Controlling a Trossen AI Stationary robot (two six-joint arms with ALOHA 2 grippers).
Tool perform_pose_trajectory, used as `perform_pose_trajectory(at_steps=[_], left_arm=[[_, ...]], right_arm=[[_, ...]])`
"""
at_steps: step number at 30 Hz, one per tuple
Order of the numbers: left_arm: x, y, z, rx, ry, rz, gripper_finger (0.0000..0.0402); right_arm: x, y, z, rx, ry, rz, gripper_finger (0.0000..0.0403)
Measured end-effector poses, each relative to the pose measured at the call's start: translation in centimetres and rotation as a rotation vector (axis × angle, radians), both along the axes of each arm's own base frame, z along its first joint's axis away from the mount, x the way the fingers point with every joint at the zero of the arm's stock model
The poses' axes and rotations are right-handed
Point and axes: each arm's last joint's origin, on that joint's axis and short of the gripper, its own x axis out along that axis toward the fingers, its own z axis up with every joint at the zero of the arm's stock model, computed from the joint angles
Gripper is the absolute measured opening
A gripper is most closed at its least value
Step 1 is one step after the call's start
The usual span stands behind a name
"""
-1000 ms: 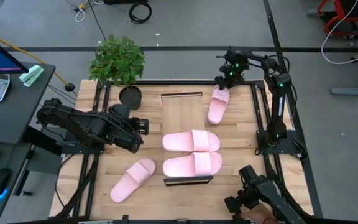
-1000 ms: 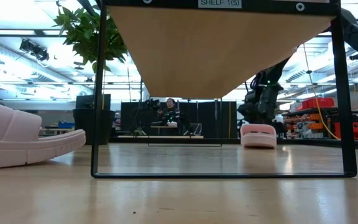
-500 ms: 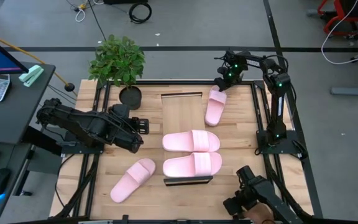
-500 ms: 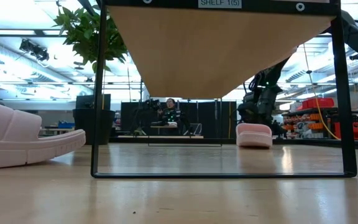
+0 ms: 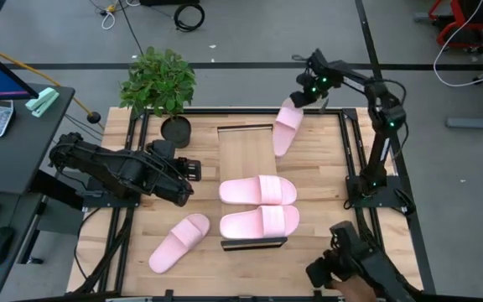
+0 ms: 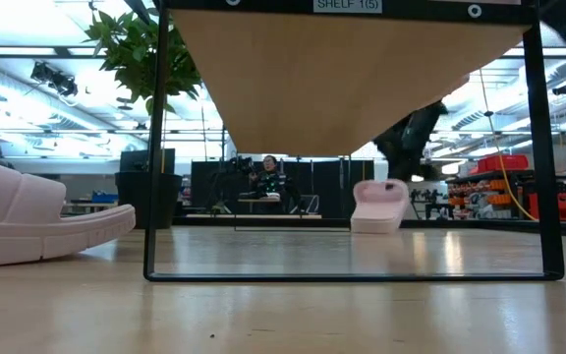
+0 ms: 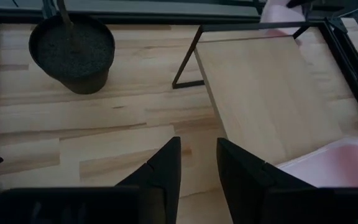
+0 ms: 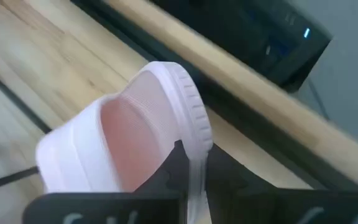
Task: Pick and place slides into the shelf
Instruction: Put the top pink slipper on the shelf
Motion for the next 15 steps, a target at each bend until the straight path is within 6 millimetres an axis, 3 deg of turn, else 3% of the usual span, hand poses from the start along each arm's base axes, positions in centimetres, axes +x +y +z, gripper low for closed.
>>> perform_pose_trajectory(at_steps=[6, 15], left_arm=[[-0.1, 0.1, 0.1, 0.040, 0.002, 0.005, 0.0107], [-0.1, 0.2, 0.2, 0.095, -0.001, 0.004, 0.0107]], right_arm=[[-0.5, 2.2, 6.3, -0.190, -0.046, -0.017, 0.0030], [-2.3, 5.9, 15.2, -0.479, -0.193, -0.191, 0.0030]])
